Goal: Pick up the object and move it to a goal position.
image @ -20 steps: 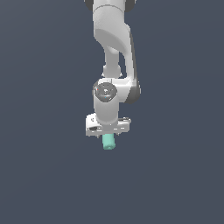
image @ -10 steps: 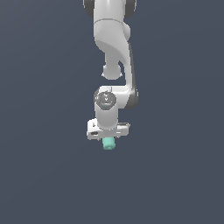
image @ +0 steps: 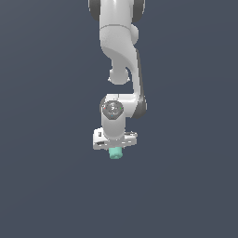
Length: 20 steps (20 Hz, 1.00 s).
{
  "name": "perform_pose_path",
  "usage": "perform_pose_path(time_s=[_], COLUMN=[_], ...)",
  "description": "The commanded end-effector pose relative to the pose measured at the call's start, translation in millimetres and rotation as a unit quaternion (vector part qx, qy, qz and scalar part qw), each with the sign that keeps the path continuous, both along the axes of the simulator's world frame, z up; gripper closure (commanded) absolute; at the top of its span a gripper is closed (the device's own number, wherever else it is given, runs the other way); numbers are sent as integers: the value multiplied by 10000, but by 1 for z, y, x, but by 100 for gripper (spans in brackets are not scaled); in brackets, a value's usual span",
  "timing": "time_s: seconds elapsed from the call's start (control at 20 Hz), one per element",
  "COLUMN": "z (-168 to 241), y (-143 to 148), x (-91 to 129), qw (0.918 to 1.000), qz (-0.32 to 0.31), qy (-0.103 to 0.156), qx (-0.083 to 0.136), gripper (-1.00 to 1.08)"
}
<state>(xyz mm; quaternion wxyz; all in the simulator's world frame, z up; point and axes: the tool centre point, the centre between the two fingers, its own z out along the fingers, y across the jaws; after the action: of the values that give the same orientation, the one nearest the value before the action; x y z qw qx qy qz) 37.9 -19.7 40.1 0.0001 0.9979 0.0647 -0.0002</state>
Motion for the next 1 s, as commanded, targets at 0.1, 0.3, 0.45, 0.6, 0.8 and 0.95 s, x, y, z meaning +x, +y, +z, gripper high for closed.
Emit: perform_pose_path(time_s=[0.1,0.3,0.45,0.6,0.8,0.95], z=[0,0,5,15,35,54], y=[0,0,6,18,44,67], x=[0,0,2,6,13,21], qw=[10000,10000,10000,10000,10000,10000], qz=[3,0,0,0,0,0], qy=[-2,-1,-1,-1,-1,-1], qx=[1,-1,-1,-1,-1,-1], gripper=[108,108,108,108,108,108])
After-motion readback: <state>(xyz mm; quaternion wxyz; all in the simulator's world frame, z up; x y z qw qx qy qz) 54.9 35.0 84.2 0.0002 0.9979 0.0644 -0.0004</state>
